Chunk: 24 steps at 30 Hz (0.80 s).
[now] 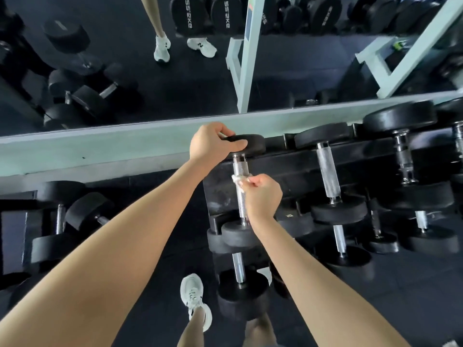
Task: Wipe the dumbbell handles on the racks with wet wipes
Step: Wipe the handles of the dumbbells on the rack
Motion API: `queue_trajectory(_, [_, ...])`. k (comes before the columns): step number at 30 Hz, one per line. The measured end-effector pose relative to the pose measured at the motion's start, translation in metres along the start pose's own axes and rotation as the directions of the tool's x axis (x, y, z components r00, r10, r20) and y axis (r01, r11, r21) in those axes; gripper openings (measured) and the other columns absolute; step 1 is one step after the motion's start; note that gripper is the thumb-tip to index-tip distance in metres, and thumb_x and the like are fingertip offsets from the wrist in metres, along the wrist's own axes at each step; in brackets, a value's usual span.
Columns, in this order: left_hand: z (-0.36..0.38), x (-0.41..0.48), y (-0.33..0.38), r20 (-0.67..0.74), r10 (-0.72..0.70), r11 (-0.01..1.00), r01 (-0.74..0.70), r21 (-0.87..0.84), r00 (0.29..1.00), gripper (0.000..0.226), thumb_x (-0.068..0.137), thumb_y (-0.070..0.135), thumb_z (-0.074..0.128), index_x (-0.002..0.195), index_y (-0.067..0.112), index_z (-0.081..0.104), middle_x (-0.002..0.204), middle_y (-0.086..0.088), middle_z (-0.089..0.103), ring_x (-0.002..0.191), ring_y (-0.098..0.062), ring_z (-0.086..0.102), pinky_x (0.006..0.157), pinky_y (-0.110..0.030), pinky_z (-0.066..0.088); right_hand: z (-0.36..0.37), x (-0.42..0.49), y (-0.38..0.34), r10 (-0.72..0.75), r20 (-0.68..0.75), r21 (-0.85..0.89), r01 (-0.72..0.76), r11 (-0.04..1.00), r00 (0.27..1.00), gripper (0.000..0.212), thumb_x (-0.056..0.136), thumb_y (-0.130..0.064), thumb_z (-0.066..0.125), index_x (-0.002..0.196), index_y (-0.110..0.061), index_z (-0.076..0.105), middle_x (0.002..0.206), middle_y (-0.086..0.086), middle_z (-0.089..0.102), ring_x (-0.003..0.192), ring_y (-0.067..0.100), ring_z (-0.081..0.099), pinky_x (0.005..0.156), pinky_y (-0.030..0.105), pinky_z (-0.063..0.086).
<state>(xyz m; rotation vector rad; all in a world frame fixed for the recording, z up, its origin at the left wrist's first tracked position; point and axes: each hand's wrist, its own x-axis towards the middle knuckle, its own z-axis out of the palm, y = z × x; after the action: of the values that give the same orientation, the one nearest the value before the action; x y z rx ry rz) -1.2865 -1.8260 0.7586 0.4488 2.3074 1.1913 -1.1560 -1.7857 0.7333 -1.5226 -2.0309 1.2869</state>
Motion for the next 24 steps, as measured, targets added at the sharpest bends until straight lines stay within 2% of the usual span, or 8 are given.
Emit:
queue_trajectory(2, [0.003, -0.001, 0.003, -0.008, 0.013, 0.999, -0.013, 0.033, 1.0, 0.029, 0.071, 0.041, 0.079, 0.088, 0.023, 0.064, 0.088, 0.01, 0.064, 0.073, -0.007, 0.058, 0.066, -0.026, 0.051, 0.007, 0.018, -0.019, 0.048, -0.03, -0.033, -0.049, 0.998, 0.998, 0.017, 0.077, -0.022, 0.073, 0.07, -0.01, 0.063, 0.062, -0.003, 0.056, 0.062, 0.014, 0.053, 0.057, 0.023, 0.039])
queue_trajectory(5, [0.002, -0.001, 0.003, -0.012, 0.015, 0.999, -0.014, 0.033, 1.0, 0.029, 0.071, 0.04, 0.079, 0.088, 0.023, 0.064, 0.087, 0.01, 0.064, 0.072, -0.006, 0.058, 0.064, -0.024, 0.05, 0.022, 0.03, -0.036, 0.129, -0.082, 0.041, -0.126, 0.991, 0.988, 0.018, 0.078, -0.022, 0.071, 0.067, -0.014, 0.059, 0.062, -0.006, 0.055, 0.063, 0.013, 0.054, 0.058, 0.019, 0.038])
queue_trajectory(8, [-0.002, -0.001, 0.0, 0.001, -0.023, 1.0, 0.023, -0.015, 1.0, 0.029, 0.071, 0.038, 0.08, 0.089, 0.021, 0.065, 0.089, 0.007, 0.065, 0.077, -0.011, 0.06, 0.069, -0.027, 0.051, 0.016, 0.01, -0.015, 0.063, -0.033, 0.044, -0.062, 0.997, 0.997, 0.026, 0.076, -0.028, 0.076, 0.063, -0.015, 0.058, 0.054, -0.012, 0.05, 0.053, 0.005, 0.046, 0.052, 0.014, 0.032])
queue_trajectory(11, [-0.002, -0.002, 0.001, -0.003, -0.034, 0.999, 0.034, -0.026, 0.999, 0.028, 0.07, 0.039, 0.081, 0.087, 0.022, 0.065, 0.093, 0.005, 0.067, 0.082, -0.013, 0.062, 0.074, -0.03, 0.053, -0.006, -0.007, 0.016, 0.017, 0.047, 0.008, -0.018, 1.0, 0.999, 0.035, 0.074, -0.02, 0.078, 0.054, -0.013, 0.051, 0.049, -0.009, 0.046, 0.049, 0.006, 0.04, 0.05, 0.015, 0.03])
queue_trajectory(16, [0.003, -0.004, 0.004, -0.03, -0.037, 0.999, 0.037, -0.018, 0.999, 0.028, 0.069, 0.039, 0.081, 0.084, 0.023, 0.064, 0.092, 0.005, 0.068, 0.081, -0.014, 0.062, 0.075, -0.033, 0.054, -0.003, 0.02, -0.01, 0.002, 0.077, -0.049, 0.002, 0.999, 0.997, 0.026, 0.075, -0.023, 0.075, 0.068, 0.0, 0.066, 0.063, 0.01, 0.064, 0.059, 0.015, 0.05, 0.056, 0.027, 0.038])
queue_trajectory(18, [0.004, -0.004, 0.004, -0.043, -0.041, 0.999, 0.039, -0.032, 0.998, 0.027, 0.069, 0.038, 0.081, 0.084, 0.023, 0.064, 0.091, 0.005, 0.068, 0.081, -0.014, 0.063, 0.076, -0.034, 0.055, 0.006, 0.032, -0.028, -0.019, 0.051, -0.099, 0.024, 0.995, 0.999, 0.025, 0.079, -0.028, 0.07, 0.071, -0.005, 0.068, 0.068, 0.007, 0.067, 0.062, 0.016, 0.055, 0.055, 0.022, 0.035])
queue_trajectory(21, [0.003, -0.005, 0.003, -0.045, -0.048, 0.998, 0.046, -0.04, 0.998, 0.027, 0.069, 0.038, 0.082, 0.084, 0.023, 0.065, 0.095, 0.004, 0.068, 0.084, -0.014, 0.062, 0.077, -0.033, 0.054, 0.0, 0.021, -0.011, -0.064, 0.089, -0.086, 0.072, 0.994, 0.994, 0.036, 0.079, -0.029, 0.072, 0.055, -0.015, 0.05, 0.054, -0.005, 0.052, 0.052, 0.007, 0.045, 0.047, 0.013, 0.028])
queue_trajectory(24, [-0.001, -0.004, 0.001, -0.023, -0.064, 0.997, 0.063, -0.048, 0.998, 0.028, 0.069, 0.039, 0.081, 0.086, 0.023, 0.066, 0.095, 0.005, 0.068, 0.082, -0.012, 0.061, 0.068, -0.03, 0.051, -0.021, -0.004, 0.031, -0.07, 0.187, -0.1, 0.09, 0.991, 0.98, 0.04, 0.075, -0.031, 0.077, 0.055, -0.011, 0.049, 0.051, -0.006, 0.047, 0.05, 0.009, 0.043, 0.05, 0.02, 0.031])
